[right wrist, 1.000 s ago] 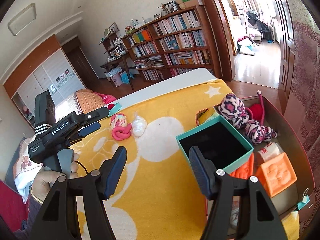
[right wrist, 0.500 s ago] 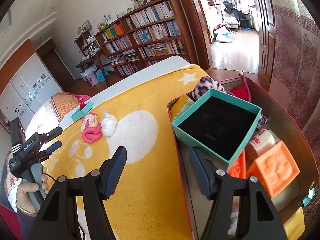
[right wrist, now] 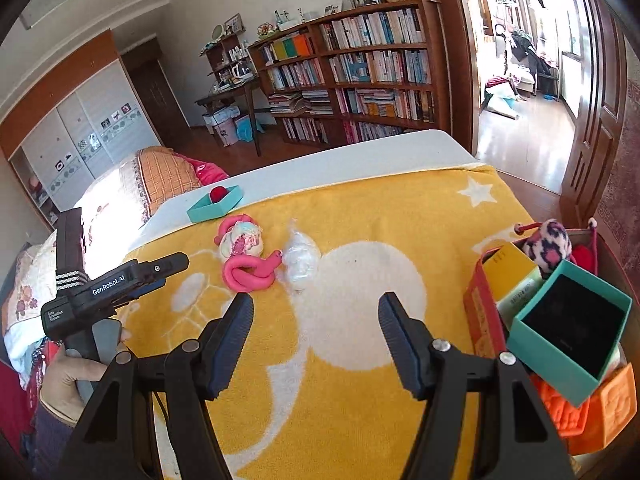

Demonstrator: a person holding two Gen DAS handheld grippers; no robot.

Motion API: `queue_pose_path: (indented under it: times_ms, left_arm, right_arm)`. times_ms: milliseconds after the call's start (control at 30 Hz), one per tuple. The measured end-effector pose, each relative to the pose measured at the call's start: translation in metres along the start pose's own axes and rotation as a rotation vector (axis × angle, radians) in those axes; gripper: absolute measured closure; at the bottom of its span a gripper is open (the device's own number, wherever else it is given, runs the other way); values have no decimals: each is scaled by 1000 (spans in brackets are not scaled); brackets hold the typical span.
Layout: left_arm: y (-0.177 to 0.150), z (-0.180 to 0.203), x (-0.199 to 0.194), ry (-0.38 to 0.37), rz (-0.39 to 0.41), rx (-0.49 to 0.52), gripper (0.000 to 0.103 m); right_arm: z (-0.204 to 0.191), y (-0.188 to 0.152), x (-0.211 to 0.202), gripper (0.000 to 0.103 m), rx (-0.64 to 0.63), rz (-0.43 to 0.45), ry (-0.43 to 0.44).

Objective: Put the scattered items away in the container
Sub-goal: 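Move both grippers back over the pink foam knots and wrapped item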

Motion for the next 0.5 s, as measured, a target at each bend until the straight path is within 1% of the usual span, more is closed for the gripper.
queue_pose_path:
  times_ms: [133, 233, 367, 500]
  left_arm:
    - [10, -13, 1, 20, 7, -15, 6]
    - [17, -20, 5, 27, 8, -21, 6]
    - [28, -25, 16, 41, 1, -18, 6]
    - [40, -28, 31, 57, -6, -15, 6]
  right_arm:
    - [-8, 6, 34, 34, -6, -48, 8]
    - [-6, 9, 59, 34, 6, -84, 1]
    - [-5, 11, 88, 34, 10, -120, -21]
    - [-4, 13, 108, 34, 6, -145, -21]
Point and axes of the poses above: each gripper's, at about its wrist camera, not at the fingertips, and x roughly the way its jaws point, z to its right, y to its top, the point moved 2 cm from there along x, roughly the way its jaws point, and after that the axes turned 2 degrees about -x, right-handed, at the moved point
